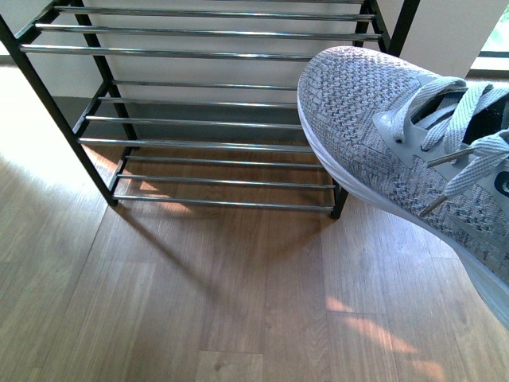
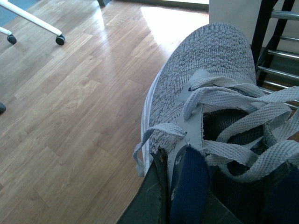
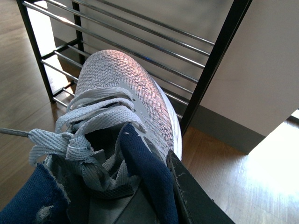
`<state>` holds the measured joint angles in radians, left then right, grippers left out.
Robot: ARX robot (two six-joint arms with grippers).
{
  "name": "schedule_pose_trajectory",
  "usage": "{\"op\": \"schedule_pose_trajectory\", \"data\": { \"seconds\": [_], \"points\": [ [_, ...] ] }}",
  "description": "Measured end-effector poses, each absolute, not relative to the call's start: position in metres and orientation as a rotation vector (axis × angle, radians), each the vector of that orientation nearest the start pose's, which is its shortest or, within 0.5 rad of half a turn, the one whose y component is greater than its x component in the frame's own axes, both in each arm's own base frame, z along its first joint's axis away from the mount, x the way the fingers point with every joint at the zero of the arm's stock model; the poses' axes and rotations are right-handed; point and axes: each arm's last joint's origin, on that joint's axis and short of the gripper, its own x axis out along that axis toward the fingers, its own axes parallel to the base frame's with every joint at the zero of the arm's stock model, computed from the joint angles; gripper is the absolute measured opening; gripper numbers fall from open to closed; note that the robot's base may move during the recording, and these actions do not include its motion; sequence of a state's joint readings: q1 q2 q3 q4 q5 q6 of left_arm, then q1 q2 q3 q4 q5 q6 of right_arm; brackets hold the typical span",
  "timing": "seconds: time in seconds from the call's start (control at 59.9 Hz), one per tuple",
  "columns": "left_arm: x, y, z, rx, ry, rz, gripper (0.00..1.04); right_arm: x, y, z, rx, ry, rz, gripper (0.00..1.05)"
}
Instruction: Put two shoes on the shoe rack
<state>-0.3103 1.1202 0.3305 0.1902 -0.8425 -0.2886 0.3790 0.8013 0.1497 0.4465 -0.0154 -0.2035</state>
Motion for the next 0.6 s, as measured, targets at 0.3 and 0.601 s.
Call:
{"op": "schedule_pose_trajectory", "data": {
  "seconds": [0.3, 0.601],
  "points": [
    [0.1894, -0.0381, 0.1602, 0.054, 0.429, 0.577, 0.02, 0.1505, 0.0604, 0.1726, -0.238, 0.162, 0.411, 0.01],
    [0.1894, -0.038, 0.1604, 0.056, 0.426, 0.584, 0.02, 0.1505, 0.0605, 0.1726, -0.238, 0.162, 0.412, 0.01]
  ]
}}
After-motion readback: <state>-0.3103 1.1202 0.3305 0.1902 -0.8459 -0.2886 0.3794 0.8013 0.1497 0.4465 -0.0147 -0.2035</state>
